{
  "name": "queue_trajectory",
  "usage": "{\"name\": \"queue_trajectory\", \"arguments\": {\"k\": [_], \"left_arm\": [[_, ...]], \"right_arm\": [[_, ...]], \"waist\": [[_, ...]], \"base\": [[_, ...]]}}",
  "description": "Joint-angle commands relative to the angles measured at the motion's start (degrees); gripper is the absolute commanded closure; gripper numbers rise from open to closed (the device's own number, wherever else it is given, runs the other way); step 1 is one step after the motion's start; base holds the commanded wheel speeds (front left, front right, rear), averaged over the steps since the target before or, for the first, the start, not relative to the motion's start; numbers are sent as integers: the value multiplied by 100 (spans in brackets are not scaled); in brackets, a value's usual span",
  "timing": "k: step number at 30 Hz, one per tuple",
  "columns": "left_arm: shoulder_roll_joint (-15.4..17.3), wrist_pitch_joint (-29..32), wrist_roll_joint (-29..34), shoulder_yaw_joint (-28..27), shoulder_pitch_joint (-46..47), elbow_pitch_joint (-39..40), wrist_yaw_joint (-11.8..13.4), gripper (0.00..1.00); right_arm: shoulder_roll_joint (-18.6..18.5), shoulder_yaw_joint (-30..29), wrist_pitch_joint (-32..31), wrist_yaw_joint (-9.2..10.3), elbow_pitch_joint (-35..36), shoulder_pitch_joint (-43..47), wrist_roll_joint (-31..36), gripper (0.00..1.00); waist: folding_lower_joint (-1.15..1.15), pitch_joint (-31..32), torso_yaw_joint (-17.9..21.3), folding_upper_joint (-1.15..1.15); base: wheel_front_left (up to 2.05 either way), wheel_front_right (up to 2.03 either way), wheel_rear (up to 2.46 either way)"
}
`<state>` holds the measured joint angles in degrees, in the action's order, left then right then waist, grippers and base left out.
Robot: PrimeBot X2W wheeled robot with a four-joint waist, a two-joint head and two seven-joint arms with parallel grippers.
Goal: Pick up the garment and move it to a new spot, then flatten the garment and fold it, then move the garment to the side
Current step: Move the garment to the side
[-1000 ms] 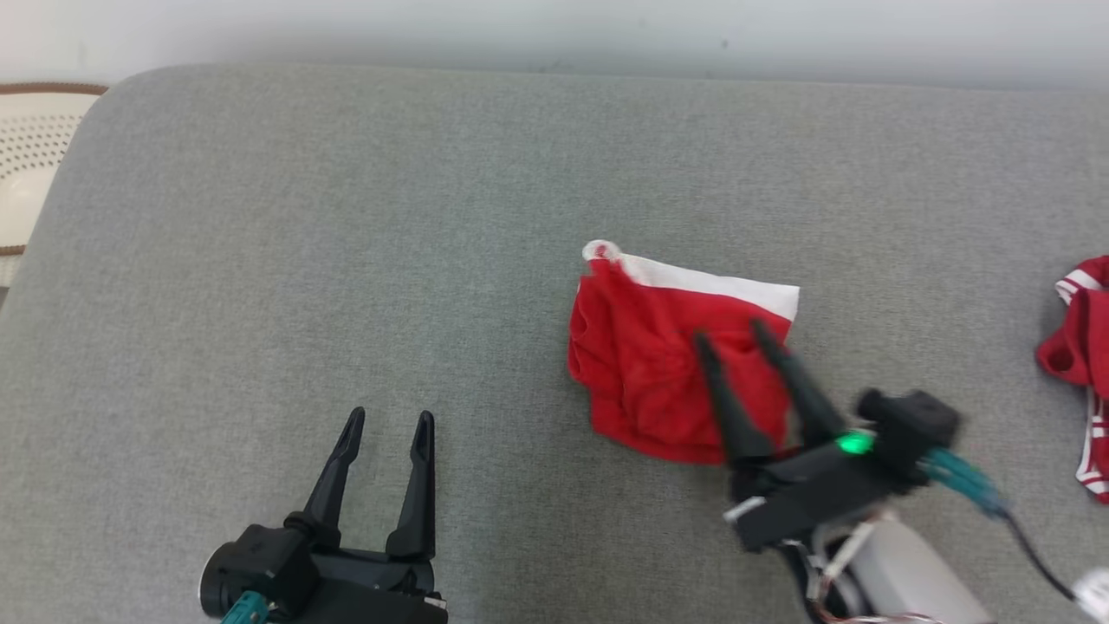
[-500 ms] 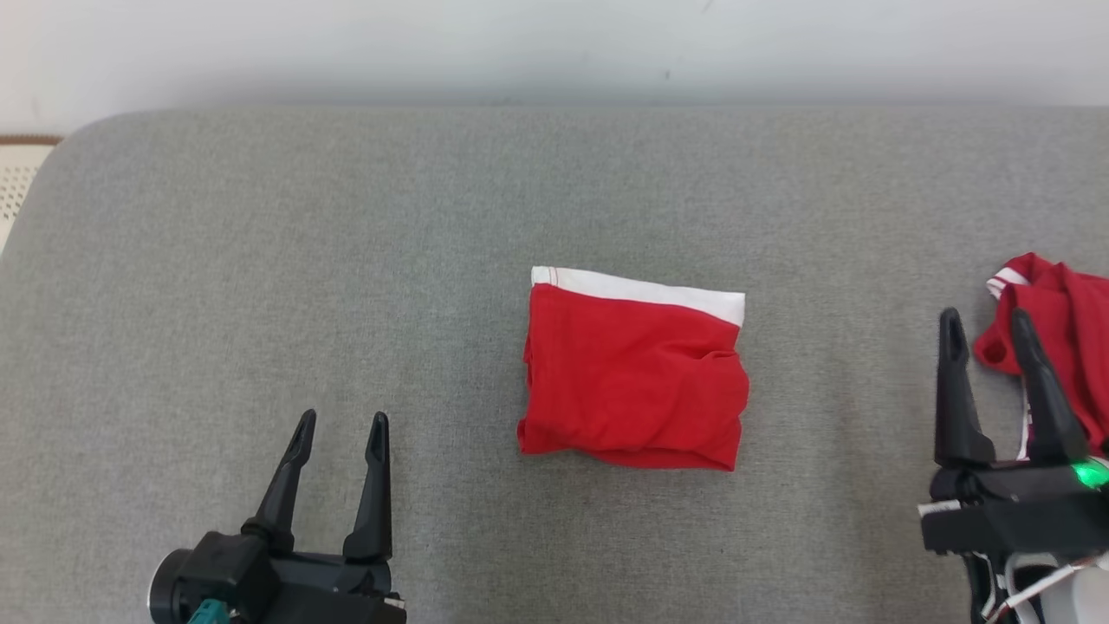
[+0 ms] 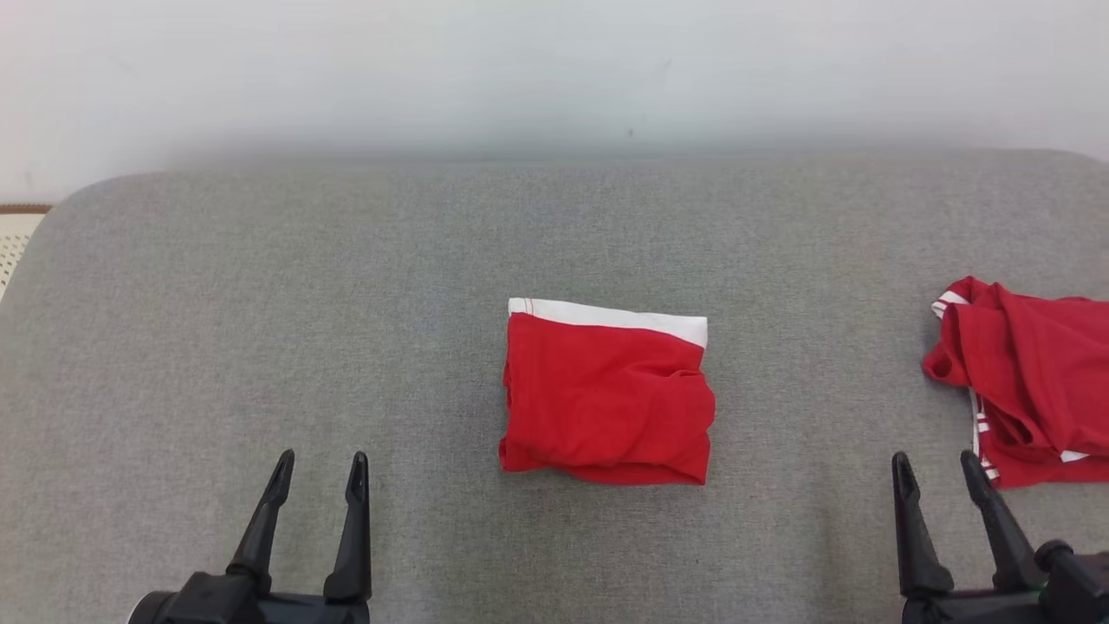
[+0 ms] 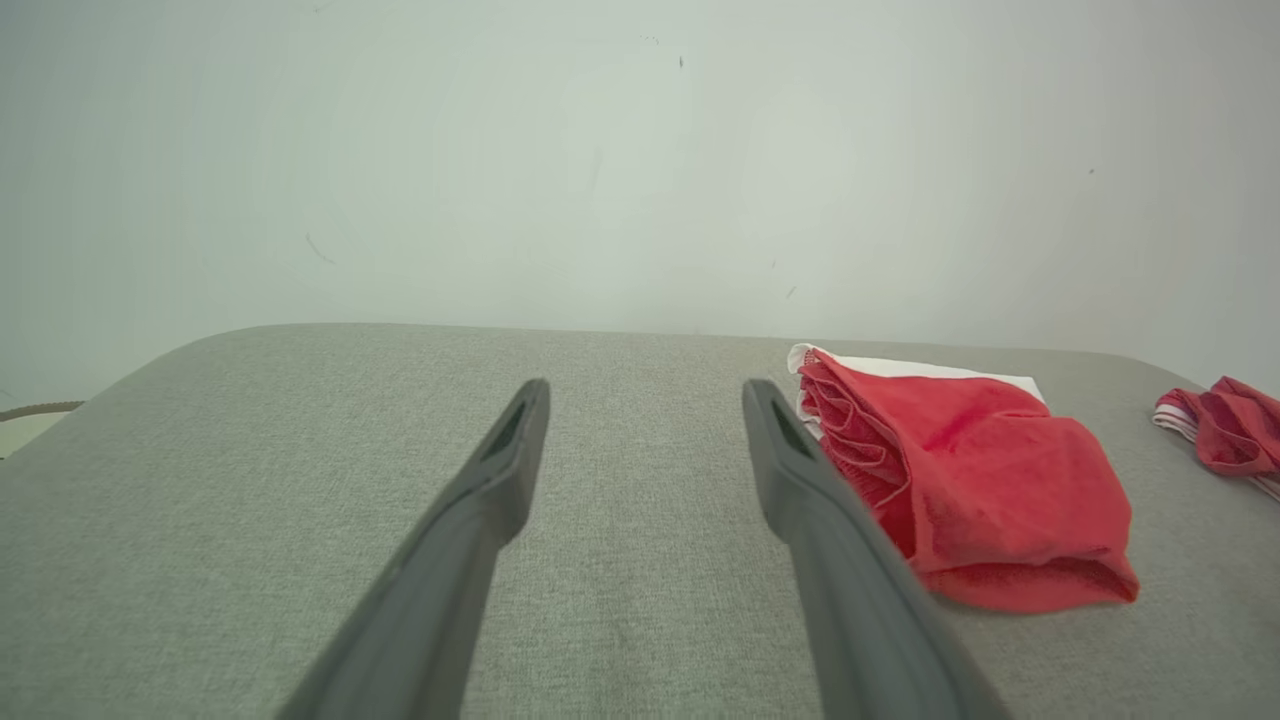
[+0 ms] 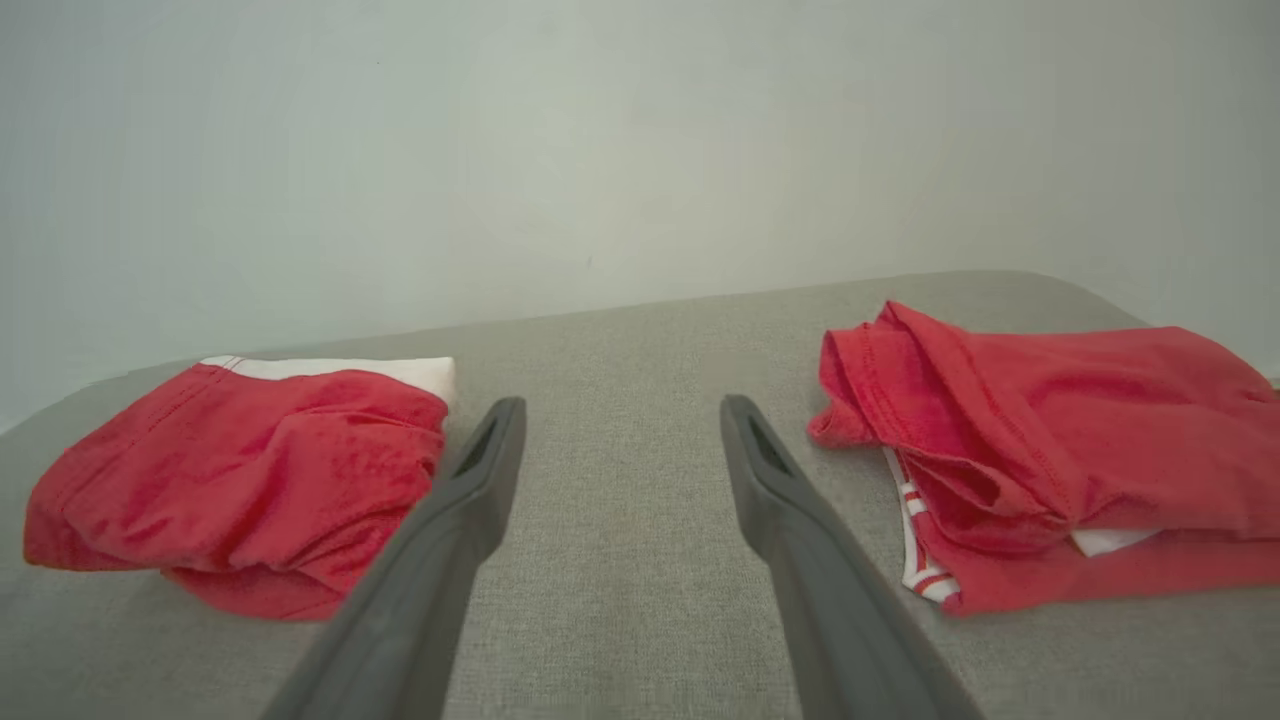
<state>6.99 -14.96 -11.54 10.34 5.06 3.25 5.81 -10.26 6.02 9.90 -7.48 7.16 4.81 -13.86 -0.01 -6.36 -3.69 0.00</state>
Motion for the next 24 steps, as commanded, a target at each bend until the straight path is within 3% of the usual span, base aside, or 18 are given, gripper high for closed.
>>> {"name": "queue_trajectory", "arguments": {"k": [1,17,24], "left_arm": [[63,-28,3,-33,-63,-6,23,0],[-8,-28,-63,35,92,2,23,0],[-123,-28,-51,167,211,30,-2,0]], "right_arm": [[47,1,-12,-1,30,89,10,0],[17,-79,-127,-1,-33,-164,-122,0],[-36,395,-193,-1,-778,-920,-386,0]], "waist": [[1,19,36,0],[1,-108,-182,0],[1,-328,-438,0]], "base": [[0,0,0],[0,0,0],[0,0,0]]}}
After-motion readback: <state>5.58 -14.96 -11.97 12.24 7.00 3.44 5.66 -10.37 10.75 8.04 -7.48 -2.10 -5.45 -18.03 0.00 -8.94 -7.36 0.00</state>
